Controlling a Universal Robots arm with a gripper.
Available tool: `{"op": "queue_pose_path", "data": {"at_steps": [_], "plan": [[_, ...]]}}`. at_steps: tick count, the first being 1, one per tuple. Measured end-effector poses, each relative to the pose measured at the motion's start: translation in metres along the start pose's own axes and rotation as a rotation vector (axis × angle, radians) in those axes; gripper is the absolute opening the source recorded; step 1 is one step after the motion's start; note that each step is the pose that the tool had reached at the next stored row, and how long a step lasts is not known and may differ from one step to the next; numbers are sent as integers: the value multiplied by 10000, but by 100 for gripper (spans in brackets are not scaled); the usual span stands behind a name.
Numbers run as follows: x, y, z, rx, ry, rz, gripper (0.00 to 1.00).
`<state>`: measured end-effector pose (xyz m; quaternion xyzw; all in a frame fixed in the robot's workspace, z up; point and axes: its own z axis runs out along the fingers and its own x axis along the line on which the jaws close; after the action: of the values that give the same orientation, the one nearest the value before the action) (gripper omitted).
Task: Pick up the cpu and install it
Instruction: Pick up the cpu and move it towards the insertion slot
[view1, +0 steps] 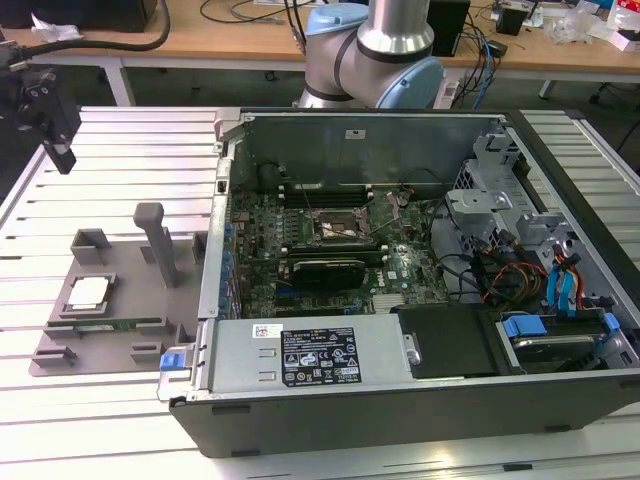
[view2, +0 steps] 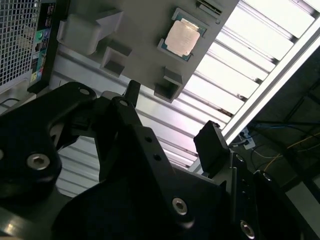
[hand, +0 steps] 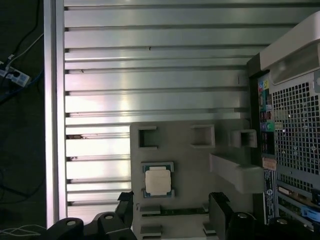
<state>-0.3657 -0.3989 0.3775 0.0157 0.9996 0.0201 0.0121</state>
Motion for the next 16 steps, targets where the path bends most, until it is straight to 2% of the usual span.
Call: {"op": "queue_pose_path", "data": {"at_steps": [16], "plan": [[1,-2,53,0,0,-1,71]]}}
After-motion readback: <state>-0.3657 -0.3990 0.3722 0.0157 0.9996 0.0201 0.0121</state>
